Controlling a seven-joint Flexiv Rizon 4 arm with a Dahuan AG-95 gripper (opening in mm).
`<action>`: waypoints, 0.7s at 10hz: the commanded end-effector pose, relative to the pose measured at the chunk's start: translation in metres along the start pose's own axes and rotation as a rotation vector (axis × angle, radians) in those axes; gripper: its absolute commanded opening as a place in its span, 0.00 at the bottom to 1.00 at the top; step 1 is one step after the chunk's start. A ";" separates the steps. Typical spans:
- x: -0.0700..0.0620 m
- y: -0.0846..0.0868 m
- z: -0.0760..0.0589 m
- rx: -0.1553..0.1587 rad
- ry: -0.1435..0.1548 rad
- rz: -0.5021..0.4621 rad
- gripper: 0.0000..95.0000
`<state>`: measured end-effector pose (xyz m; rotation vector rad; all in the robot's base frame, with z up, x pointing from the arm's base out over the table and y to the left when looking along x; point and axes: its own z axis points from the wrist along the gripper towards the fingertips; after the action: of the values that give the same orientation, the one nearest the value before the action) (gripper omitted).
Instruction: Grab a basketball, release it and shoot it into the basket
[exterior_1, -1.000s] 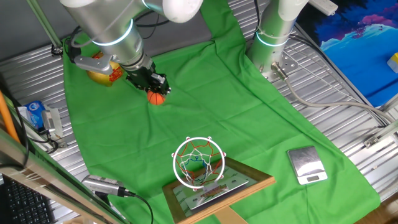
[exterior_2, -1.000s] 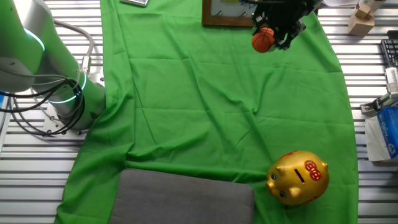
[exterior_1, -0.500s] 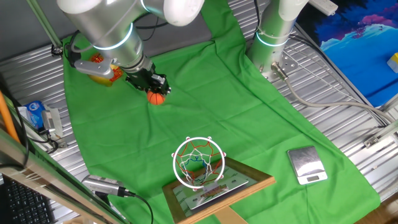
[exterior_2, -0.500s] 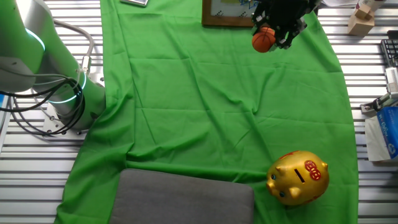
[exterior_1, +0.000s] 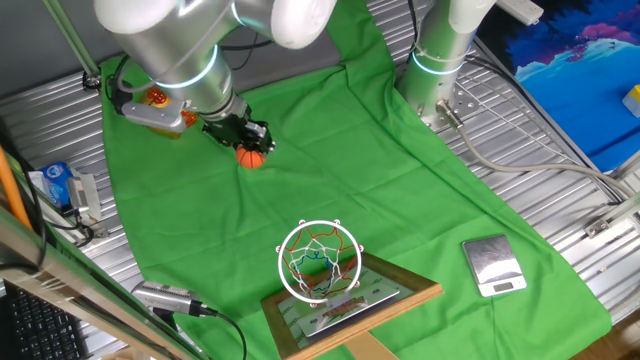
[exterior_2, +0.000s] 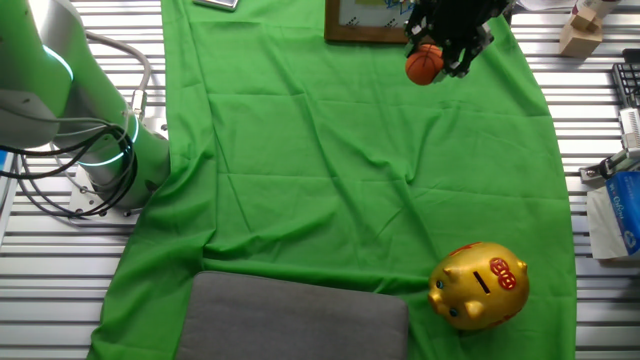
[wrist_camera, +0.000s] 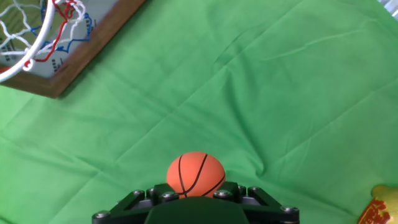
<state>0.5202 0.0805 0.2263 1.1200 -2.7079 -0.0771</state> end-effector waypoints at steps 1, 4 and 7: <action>0.001 0.000 0.001 0.006 -0.016 -0.008 0.00; 0.001 0.000 0.001 0.003 -0.015 0.005 0.00; 0.001 0.000 0.001 -0.005 -0.021 0.016 0.00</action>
<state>0.5205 0.0826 0.2274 1.0968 -2.7342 -0.0944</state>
